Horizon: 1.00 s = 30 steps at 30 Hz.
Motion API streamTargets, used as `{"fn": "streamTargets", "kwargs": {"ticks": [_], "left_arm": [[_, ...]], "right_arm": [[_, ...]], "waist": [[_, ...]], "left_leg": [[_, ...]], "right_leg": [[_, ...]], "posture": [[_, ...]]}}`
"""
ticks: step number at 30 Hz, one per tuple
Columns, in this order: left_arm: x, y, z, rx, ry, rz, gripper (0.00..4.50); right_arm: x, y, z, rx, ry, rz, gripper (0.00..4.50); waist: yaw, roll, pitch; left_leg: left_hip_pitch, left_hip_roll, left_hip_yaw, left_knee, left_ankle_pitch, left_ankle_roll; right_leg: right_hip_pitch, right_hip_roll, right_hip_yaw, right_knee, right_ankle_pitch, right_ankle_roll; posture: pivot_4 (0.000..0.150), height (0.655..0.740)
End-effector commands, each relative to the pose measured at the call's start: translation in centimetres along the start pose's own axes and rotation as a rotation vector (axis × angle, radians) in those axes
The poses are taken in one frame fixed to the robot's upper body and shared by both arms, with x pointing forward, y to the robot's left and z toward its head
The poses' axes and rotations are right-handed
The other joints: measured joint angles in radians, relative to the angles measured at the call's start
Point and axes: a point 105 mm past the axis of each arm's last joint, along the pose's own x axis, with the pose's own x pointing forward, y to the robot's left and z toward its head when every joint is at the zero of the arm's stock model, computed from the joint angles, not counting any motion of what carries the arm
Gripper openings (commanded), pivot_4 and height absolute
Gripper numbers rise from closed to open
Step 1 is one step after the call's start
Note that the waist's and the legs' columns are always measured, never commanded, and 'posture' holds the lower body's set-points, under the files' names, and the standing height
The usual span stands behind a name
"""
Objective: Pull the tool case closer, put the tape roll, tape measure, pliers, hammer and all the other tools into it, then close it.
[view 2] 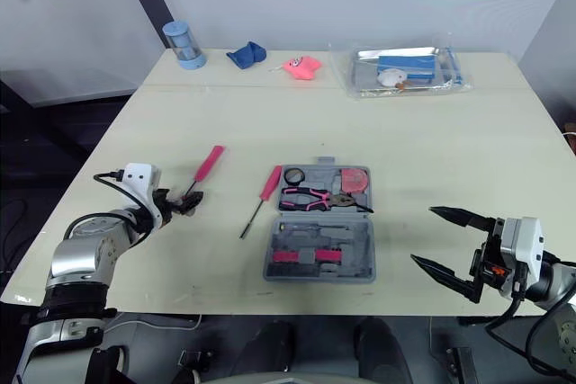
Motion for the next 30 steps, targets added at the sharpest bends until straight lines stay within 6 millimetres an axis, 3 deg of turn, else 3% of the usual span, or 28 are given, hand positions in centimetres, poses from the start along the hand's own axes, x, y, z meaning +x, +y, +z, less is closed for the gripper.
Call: {"fn": "streamTargets", "kwargs": {"ticks": [1,11,15,19,22,30], "left_arm": [[0.1,0.4,1.0,0.028,-0.013,-0.006,4.5],[1.0,1.0,0.5,0.011,0.04,-0.012,4.5],[1.2,1.2,0.4,0.005,0.046,-0.007,3.3],[1.4,1.3,0.4,0.01,0.048,-0.009,1.31],[1.4,1.4,0.2,0.01,0.055,-0.006,0.09],[0.5,1.5,-0.2,-0.001,0.054,-0.005,0.04]], "right_arm": [[0.5,0.2,0.9,-0.04,-0.02,0.019,4.46],[0.6,0.3,1.1,-0.052,-0.02,0.012,4.46],[0.7,0.3,1.2,-0.054,-0.022,0.01,4.5],[0.8,0.4,1.3,-0.058,-0.017,0.014,4.5],[0.9,0.5,1.4,-0.058,-0.018,0.017,4.5],[0.9,1.4,1.7,-0.052,-0.014,0.1,4.5]], "waist": [[0.0,0.0,0.0],[-0.001,0.0,0.0],[-0.002,0.0,0.0],[-0.001,0.0,0.0],[0.0,0.0,0.0],[-0.001,0.0,0.0]], "left_leg": [[0.0,0.0,0.0,0.0,0.0,0.0],[0.0,0.0,0.0,0.0,0.0,0.0],[0.0,0.0,0.0,0.0,0.0,0.0],[0.0,0.0,0.0,0.0,0.0,0.0],[0.0,0.0,0.0,0.0,0.0,0.0],[0.0,0.0,0.0,0.0,0.0,0.0]], "right_leg": [[0.0,0.0,0.0,0.0,0.0,0.0],[0.0,0.0,0.0,0.0,0.0,0.0],[0.0,0.0,0.0,0.0,0.0,0.0],[0.0,0.0,0.0,0.0,0.0,0.0],[0.0,0.0,0.0,0.0,0.0,0.0],[0.0,0.0,0.0,0.0,0.0,0.0]], "posture": [[0.15,0.74],[0.15,0.74],[0.15,0.74],[0.15,0.74],[0.15,0.74],[0.15,0.74]]}}
